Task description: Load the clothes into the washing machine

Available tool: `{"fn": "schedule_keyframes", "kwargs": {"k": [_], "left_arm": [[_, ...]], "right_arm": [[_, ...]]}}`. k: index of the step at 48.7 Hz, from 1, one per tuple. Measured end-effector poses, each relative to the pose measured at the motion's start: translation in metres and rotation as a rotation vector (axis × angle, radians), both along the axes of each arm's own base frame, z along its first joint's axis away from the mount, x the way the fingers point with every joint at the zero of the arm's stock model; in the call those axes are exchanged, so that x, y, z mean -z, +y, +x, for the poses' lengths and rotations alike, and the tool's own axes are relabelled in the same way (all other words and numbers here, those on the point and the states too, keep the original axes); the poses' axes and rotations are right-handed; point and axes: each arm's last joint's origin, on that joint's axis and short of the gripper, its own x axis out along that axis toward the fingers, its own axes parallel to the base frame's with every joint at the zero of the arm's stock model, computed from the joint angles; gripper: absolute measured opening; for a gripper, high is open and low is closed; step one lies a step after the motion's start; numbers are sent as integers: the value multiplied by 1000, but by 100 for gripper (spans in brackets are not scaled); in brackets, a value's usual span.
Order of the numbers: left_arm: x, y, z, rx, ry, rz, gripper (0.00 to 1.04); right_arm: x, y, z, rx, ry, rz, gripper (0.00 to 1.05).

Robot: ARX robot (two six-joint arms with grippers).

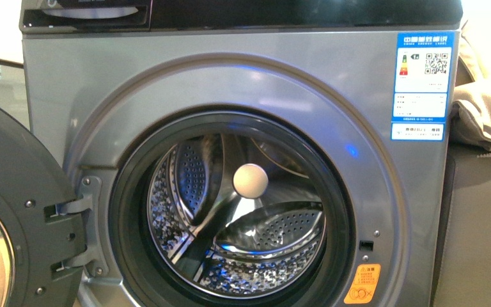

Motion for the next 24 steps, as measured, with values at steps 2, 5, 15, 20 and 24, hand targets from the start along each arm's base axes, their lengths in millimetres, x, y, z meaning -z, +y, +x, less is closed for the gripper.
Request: {"fn": "schedule_keyframes", "kwargs": {"k": [2, 5, 15, 20, 24], "left_arm": [[0, 0, 0, 0, 0, 0, 98], [0, 0, 0, 0, 0, 0, 98], [0, 0, 0, 0, 0, 0, 98], [0, 0, 0, 0, 0, 0, 98], [0, 0, 0, 0, 0, 0, 98]], "right_arm": [[0, 0, 0, 0, 0, 0, 97], [0, 0, 0, 0, 0, 0, 97], [0, 0, 0, 0, 0, 0, 97], [0, 0, 0, 0, 0, 0, 97], [0, 0, 0, 0, 0, 0, 97]]}}
